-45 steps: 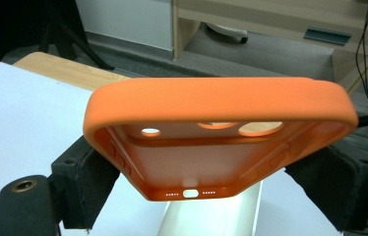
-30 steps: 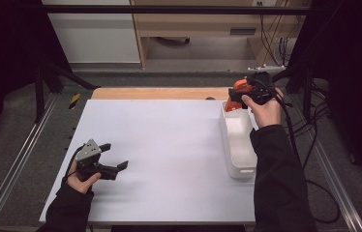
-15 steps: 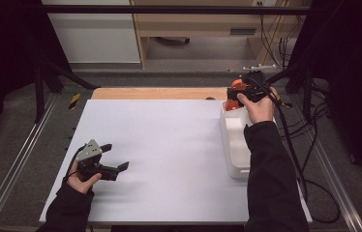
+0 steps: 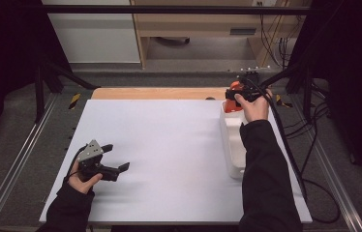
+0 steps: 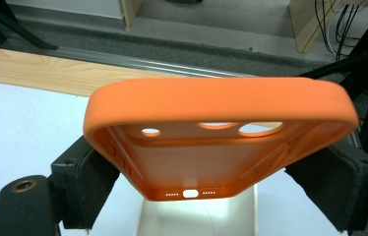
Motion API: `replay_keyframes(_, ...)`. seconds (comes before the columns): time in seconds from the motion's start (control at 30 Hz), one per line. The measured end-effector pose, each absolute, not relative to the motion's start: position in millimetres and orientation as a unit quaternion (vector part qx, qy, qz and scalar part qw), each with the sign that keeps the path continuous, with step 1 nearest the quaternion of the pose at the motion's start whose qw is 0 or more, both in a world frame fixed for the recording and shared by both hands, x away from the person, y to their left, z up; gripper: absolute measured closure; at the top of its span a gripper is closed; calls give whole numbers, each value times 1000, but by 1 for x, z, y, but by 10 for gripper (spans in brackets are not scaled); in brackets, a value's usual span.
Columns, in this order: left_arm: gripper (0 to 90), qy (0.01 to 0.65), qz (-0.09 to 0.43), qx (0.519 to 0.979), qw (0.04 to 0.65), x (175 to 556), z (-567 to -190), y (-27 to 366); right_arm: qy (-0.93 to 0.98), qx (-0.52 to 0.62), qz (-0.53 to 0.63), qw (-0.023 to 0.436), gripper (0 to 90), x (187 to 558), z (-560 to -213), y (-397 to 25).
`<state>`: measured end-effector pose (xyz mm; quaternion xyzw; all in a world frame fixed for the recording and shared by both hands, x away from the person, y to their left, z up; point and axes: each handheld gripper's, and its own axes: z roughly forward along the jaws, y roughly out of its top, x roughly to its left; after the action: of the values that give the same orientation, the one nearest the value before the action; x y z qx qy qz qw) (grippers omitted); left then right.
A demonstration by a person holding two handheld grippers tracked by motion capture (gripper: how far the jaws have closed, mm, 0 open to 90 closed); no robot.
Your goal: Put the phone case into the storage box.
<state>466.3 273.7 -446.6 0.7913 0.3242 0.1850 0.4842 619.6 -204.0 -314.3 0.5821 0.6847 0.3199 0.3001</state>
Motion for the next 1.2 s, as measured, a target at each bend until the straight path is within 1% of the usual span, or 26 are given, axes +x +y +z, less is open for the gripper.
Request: replay_keyframes(1.2,9,320,183,798,477,467,-449,270,670,620,287,291,155,648,-351,-201)
